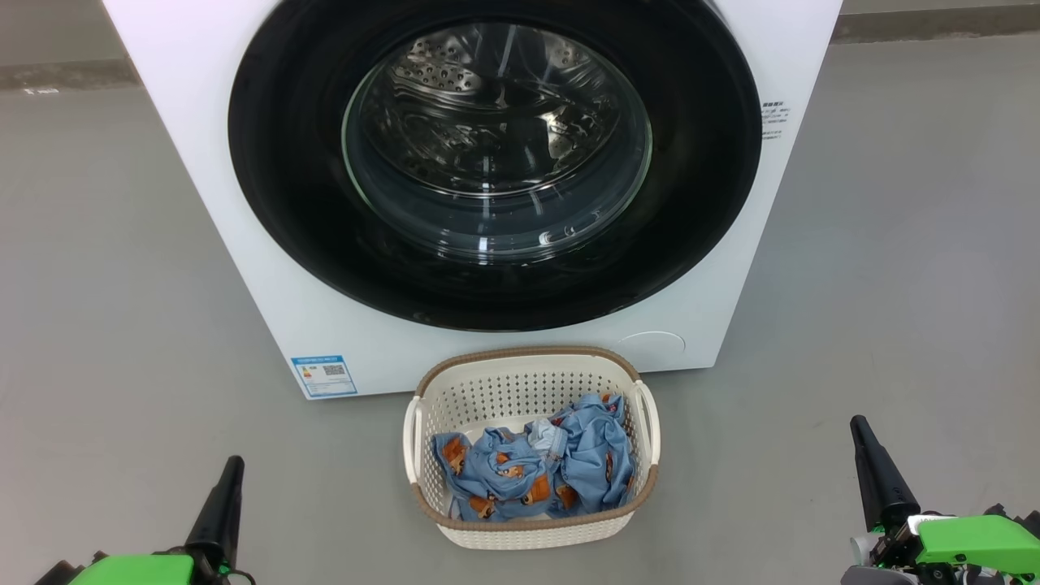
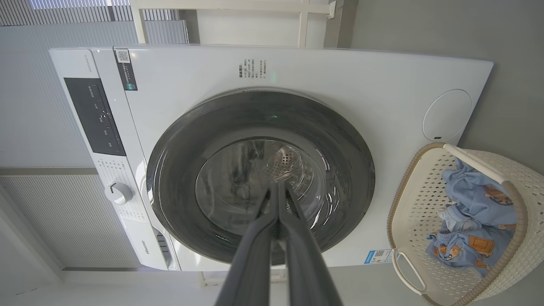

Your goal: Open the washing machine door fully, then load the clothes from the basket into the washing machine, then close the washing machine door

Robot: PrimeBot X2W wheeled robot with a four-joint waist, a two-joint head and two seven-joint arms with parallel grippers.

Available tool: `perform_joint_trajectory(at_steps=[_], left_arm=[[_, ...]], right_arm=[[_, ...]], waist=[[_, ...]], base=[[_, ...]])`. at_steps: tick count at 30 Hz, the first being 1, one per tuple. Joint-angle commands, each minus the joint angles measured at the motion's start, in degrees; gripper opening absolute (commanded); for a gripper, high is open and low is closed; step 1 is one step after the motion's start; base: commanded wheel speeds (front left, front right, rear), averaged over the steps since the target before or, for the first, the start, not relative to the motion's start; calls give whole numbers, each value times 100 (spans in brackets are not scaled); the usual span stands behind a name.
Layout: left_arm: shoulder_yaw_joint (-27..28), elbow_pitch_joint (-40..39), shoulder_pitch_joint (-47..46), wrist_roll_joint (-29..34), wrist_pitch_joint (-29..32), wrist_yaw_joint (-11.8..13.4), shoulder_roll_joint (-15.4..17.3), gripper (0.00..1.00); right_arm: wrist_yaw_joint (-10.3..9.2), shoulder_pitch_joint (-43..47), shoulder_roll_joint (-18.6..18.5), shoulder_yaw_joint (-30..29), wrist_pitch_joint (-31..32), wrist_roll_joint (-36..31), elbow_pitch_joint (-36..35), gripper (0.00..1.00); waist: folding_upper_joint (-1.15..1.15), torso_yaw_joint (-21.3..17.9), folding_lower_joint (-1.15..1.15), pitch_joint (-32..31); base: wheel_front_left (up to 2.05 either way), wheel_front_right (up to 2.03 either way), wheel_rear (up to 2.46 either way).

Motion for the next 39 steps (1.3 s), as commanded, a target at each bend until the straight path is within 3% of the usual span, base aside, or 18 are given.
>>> perform_joint_trajectory(at_steps=[1, 39], left_arm=[[204, -109, -245, 84, 39, -17, 72, 0], [205, -109, -245, 85, 40, -17, 71, 0]], right_arm=[[10, -236, -23, 127, 50, -29, -142, 0], [10, -236, -23, 127, 49, -28, -142, 0]], waist=[[0, 0, 0, 0], [0, 0, 0, 0]], base=[[0, 0, 0], [0, 0, 0]])
